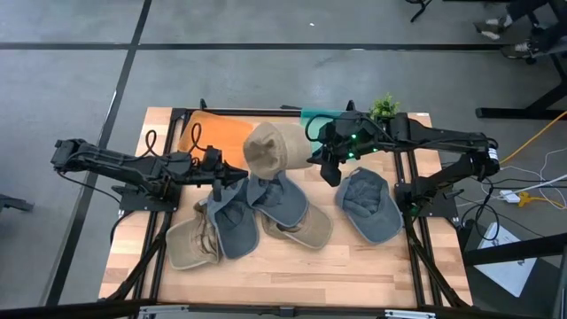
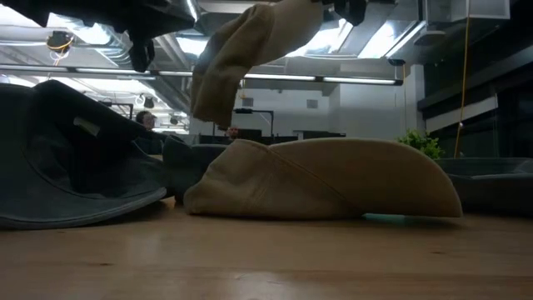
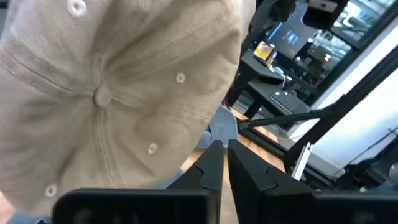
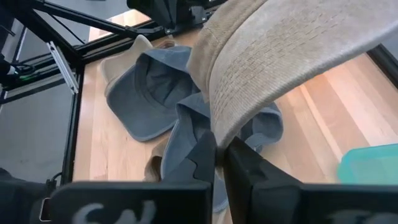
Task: Pick & Place hat
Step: Put the top brown cap into the green bin
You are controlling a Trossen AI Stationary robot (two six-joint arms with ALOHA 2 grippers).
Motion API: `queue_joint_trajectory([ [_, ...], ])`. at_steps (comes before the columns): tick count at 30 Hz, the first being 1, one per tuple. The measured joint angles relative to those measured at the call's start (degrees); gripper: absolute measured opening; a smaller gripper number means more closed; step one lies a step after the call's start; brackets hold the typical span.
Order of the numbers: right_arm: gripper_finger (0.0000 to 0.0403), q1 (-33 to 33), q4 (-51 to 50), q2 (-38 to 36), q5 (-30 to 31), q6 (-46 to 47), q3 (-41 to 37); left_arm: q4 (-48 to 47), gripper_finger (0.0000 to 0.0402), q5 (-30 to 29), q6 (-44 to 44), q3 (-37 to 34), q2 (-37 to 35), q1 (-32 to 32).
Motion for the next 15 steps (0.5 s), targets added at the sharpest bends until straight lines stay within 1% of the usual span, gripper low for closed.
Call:
queue_joint_trajectory([
  [5,0.0022,0.00,-0.02,0.00,0.00,1.04,0.00,-0.27,0.0076,0.30,3.12,0.00,0.64,0.76],
  [8,0.0021,0.00,-0.04,0.00,0.00,2.27,0.00,-0.13,0.0112,-1.08,5.69,0.00,0.62,1.81],
  [11,0.0022,0.00,-0.04,0.00,-0.53,3.24,0.00,0.09,0.0146,-4.00,8.85,0.00,0.39,2.80],
  [15,0.0021,-0.01,-0.03,0.00,-4.37,3.19,0.00,0.09,0.0179,-10.42,14.70,0.00,0.40,3.57],
])
